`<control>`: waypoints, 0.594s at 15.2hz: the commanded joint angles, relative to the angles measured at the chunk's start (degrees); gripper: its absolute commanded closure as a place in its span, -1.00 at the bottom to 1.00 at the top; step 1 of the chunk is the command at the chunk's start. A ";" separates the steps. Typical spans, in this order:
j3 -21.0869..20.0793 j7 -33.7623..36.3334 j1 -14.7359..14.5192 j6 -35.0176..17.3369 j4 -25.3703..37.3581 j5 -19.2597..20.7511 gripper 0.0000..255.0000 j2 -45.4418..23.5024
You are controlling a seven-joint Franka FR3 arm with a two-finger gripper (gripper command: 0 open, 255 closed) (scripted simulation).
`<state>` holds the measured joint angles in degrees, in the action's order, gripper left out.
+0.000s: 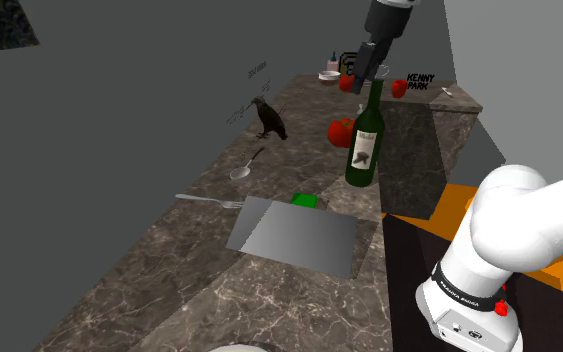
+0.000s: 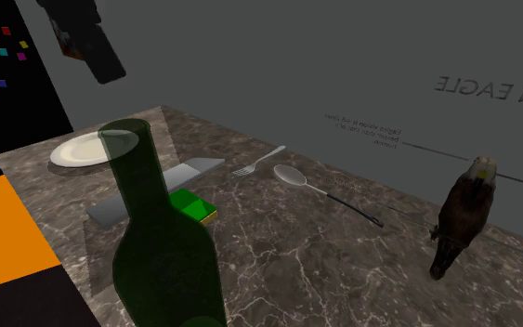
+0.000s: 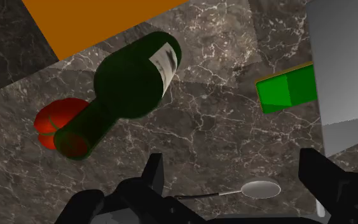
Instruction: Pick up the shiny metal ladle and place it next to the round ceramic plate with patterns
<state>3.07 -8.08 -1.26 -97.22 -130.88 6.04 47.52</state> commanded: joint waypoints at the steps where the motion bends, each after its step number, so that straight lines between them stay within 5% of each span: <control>1: 0.00 0.00 0.00 0.00 0.00 0.00 -1.00 0.00; 9: -4.18 17.57 2.75 -12.40 -1.95 -6.13 -1.00 -11.95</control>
<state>-0.62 7.15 1.13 -107.88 -133.10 0.69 37.67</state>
